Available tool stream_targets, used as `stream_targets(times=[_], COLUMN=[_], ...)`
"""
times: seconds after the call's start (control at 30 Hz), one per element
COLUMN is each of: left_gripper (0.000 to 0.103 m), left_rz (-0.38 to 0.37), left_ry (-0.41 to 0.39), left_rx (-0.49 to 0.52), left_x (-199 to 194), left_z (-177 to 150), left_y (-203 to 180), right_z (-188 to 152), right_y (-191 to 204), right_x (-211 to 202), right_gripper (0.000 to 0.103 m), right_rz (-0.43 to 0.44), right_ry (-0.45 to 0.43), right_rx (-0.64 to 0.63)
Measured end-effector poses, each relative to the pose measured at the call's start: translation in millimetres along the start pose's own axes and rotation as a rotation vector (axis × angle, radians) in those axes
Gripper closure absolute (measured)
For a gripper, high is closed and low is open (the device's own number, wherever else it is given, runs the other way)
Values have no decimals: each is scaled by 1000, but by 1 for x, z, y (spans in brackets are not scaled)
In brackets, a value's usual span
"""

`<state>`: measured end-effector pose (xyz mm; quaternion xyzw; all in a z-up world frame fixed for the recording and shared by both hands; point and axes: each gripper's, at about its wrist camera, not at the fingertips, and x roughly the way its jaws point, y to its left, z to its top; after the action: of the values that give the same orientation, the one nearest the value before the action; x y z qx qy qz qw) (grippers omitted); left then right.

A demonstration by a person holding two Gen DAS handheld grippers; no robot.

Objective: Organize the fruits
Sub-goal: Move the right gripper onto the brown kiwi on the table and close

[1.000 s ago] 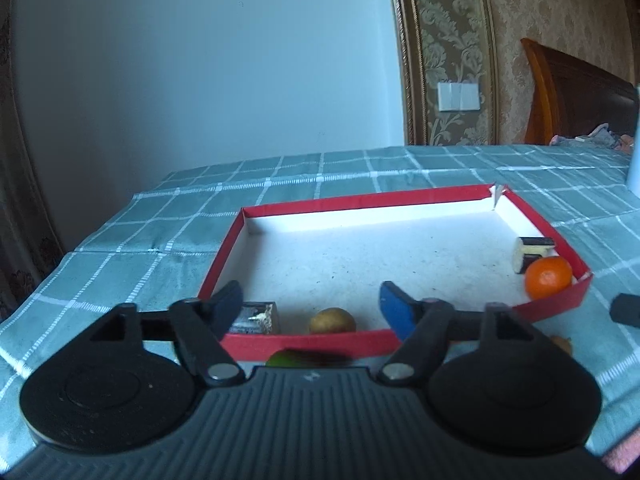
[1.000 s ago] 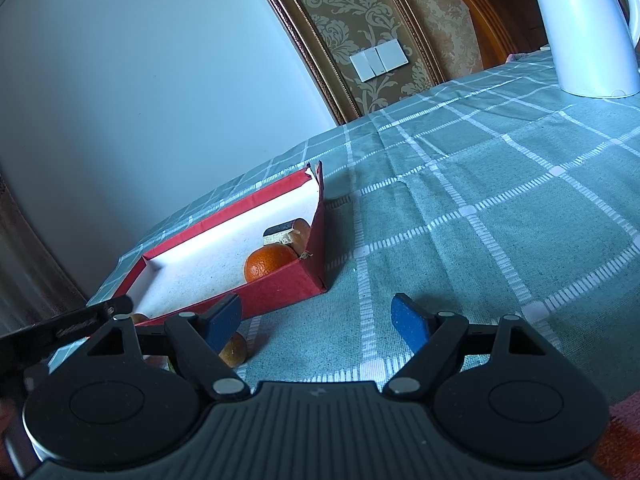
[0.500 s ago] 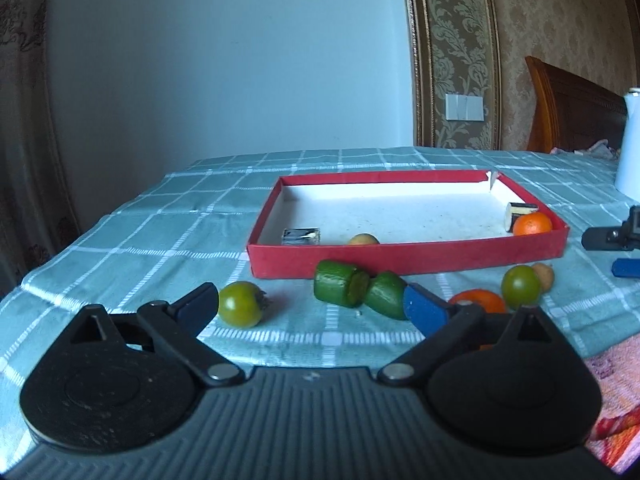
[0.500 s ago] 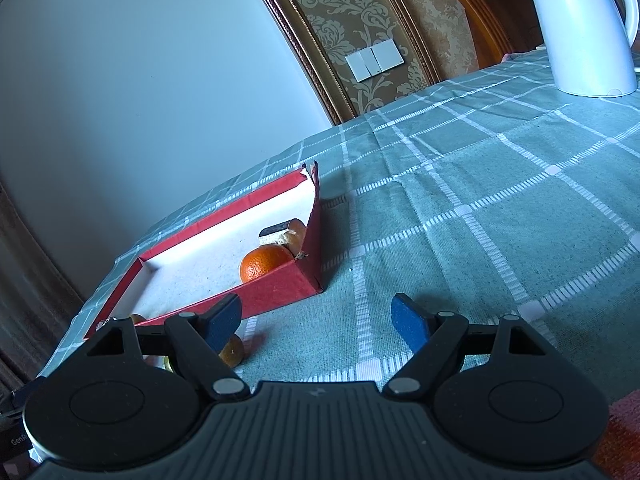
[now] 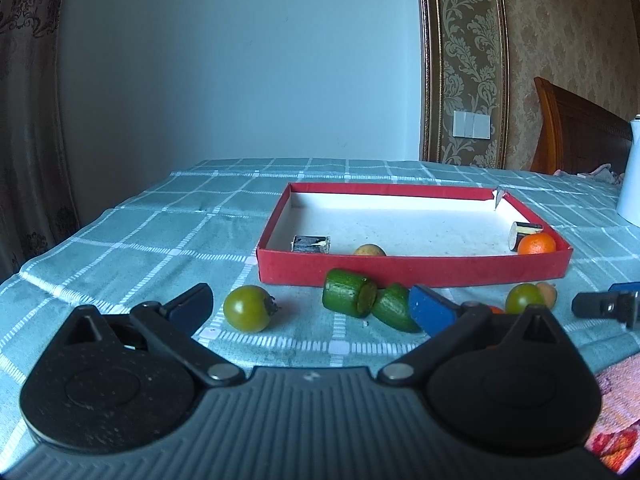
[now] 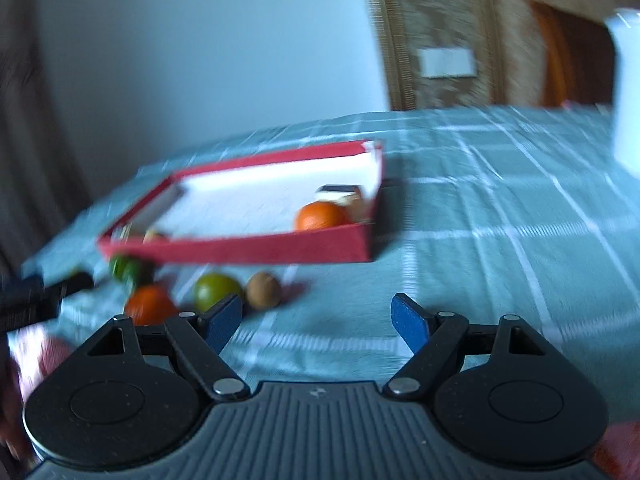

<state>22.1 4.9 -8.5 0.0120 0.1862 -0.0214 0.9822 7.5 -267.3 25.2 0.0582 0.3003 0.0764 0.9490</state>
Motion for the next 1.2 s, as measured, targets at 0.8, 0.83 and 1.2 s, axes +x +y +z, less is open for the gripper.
stream_targets(times=[0.8,0.83,1.2], left_gripper=[0,0,0], left_rz=[13,13,8], left_ry=[24,24,24], left_rx=[-32,-33,-34], left_x=[6,6,5], left_z=[2,2,1], left_y=[5,5,5], right_z=[12,13,15], right_y=[24,26,21], right_x=[37,39,41], right_gripper=[21,21,39], right_rz=[-101,-98,-3], right_ry=[75,72,99], right_rx=[-223,-217,-167])
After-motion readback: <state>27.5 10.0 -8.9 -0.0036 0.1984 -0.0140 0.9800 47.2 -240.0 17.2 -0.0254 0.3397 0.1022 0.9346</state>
